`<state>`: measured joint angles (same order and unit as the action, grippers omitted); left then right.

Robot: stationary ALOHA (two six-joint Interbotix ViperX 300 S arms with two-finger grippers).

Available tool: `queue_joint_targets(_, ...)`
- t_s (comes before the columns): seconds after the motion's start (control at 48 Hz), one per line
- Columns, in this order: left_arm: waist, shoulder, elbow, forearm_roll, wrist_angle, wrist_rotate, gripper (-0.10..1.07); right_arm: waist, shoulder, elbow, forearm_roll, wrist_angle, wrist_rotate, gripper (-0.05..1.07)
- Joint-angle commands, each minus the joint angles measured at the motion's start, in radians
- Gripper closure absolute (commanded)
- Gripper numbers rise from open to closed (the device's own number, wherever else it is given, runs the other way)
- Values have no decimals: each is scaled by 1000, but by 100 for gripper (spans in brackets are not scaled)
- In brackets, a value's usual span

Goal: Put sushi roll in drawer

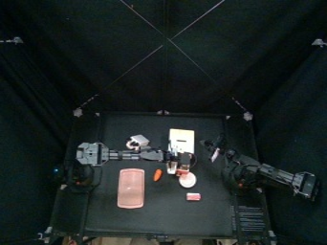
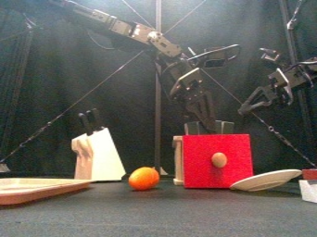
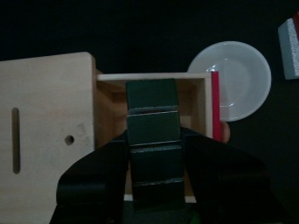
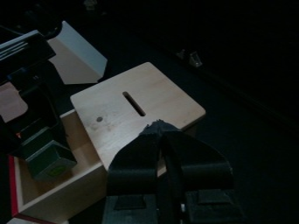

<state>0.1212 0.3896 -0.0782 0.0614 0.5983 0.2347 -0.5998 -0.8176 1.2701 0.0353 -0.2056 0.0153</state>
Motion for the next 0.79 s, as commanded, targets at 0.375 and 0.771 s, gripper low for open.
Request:
queue_joint_targets(0.375,31,21,-31,-25,-18,29,25,-5,2,-9,3,-5,2,101)
queue_joint_targets(0.771,34,43,-35,-23,-20,32,25,-5,3,-9,3,-5,2,101)
